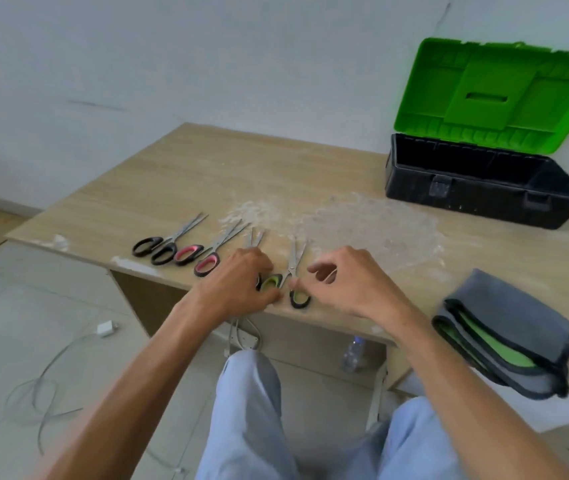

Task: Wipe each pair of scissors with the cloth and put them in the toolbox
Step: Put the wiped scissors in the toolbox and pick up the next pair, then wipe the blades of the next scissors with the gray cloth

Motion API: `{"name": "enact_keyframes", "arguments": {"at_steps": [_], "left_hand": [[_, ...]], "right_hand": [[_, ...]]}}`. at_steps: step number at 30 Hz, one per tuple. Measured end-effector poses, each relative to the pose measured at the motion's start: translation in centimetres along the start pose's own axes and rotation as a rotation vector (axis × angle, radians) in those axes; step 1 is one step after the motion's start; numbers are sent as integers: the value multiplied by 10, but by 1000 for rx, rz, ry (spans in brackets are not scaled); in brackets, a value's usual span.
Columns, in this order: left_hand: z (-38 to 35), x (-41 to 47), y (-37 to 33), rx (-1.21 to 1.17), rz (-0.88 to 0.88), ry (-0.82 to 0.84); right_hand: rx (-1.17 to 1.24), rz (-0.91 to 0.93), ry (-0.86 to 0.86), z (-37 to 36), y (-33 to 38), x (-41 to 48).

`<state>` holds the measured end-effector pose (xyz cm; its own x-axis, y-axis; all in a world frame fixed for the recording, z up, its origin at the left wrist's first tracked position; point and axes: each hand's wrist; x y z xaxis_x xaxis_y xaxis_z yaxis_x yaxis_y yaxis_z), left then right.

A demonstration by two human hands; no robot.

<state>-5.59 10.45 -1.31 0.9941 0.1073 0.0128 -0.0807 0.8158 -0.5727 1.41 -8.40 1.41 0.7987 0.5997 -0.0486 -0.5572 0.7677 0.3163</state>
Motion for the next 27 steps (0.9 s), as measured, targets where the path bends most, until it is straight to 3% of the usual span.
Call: {"name": "enact_keyframes", "arguments": {"at_steps": [6,10,14,18,27], "left_hand": [[-7,-10,2,-79,-20,-44],[-7,-15,-7,-166,4,-136],[-1,-19,-26,-590,64,-216],[5,-19,-41,-1052,107,-117],[1,-11,-49,-1399,151,-20]], "right_hand": [[-59,-56,-49,-27,7,-5],[120,-115,-72,-24,3,-9],[509,-163,-81,-10,-8,-17],[722,-91,-45,5,-22,-28],[764,-125,1,28,-51,-53]]}}
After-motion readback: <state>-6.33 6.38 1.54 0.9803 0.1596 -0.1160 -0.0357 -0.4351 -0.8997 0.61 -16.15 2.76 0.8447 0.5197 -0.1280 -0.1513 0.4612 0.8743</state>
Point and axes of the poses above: each hand's wrist, its own x-axis towards the middle knuckle, its own z-axis out of the back of the hand, y = z × x, and after that the axes turned 14 degrees about -x, right-handed
